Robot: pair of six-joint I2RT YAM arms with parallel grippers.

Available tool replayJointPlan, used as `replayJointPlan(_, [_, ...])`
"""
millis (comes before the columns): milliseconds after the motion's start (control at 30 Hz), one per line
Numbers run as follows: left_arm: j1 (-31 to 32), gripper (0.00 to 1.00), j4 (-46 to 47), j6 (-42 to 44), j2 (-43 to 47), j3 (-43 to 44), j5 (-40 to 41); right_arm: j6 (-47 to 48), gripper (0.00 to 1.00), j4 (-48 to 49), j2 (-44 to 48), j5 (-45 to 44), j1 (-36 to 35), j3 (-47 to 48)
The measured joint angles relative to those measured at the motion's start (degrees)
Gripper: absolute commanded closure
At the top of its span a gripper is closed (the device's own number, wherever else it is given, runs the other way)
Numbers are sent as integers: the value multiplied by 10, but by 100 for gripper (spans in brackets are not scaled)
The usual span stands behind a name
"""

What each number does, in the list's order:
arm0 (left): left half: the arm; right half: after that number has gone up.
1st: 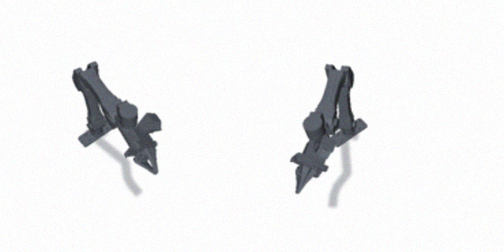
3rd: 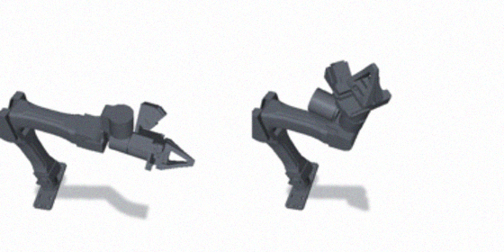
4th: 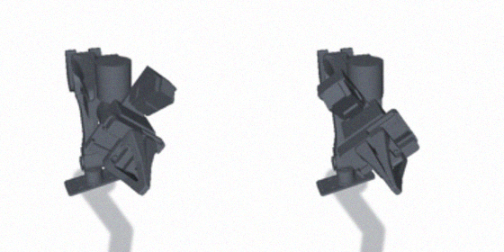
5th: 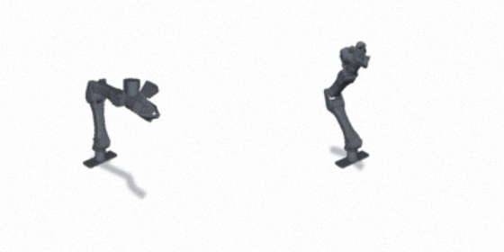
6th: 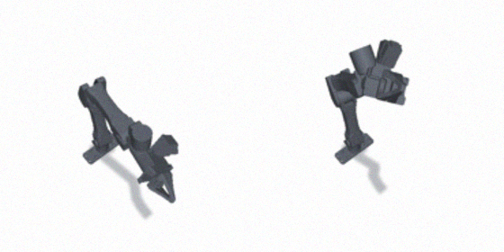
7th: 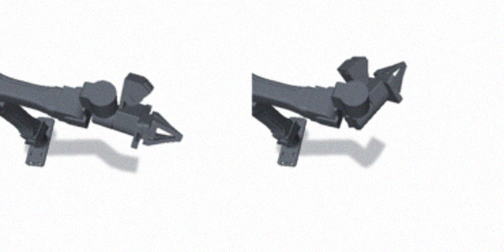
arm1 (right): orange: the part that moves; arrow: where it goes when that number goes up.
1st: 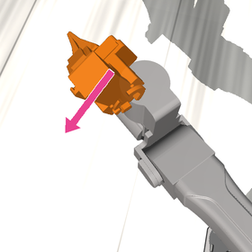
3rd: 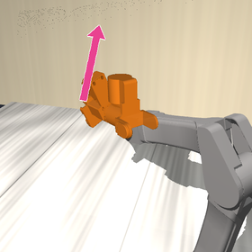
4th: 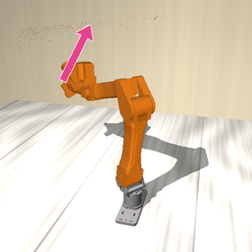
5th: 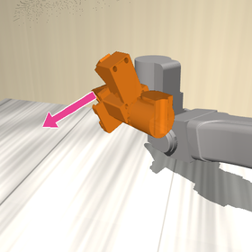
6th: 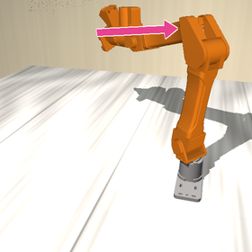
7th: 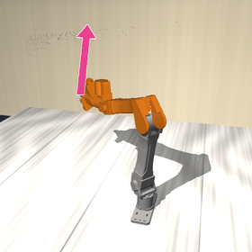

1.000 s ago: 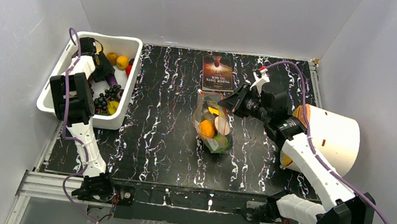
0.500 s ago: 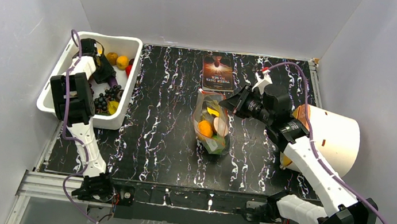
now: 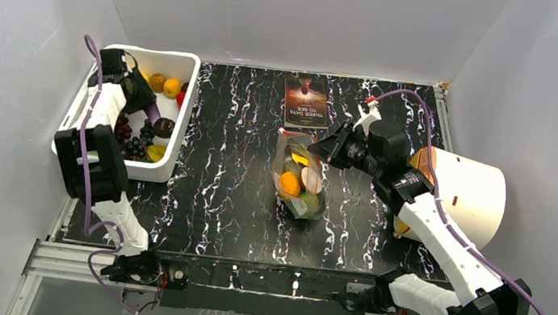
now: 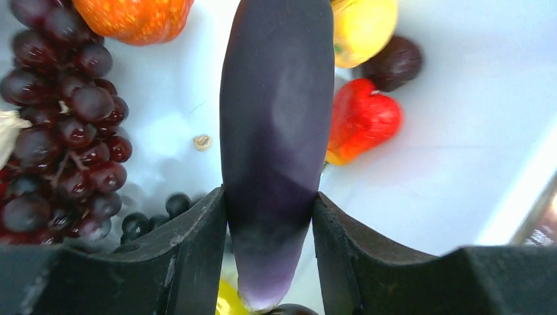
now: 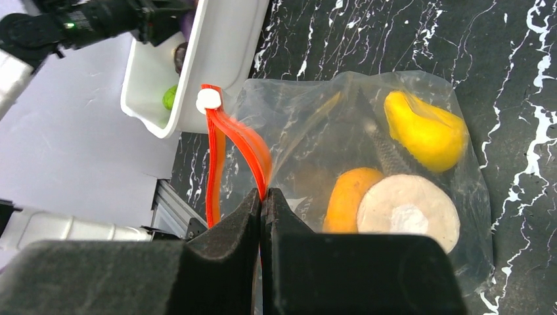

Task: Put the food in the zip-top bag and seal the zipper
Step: Pick up the fake vegetable from the bin.

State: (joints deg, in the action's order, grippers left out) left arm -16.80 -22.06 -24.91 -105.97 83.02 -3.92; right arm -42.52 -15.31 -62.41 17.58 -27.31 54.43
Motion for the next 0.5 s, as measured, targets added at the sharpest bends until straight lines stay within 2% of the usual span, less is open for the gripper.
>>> replayJointPlan(267, [0, 73, 6, -5, 128, -23, -8, 4, 100, -14, -5, -10, -1, 15])
replayJointPlan(500, [11, 74, 3, -7, 186, -64, -19, 3, 100, -26, -14, -14, -1, 25])
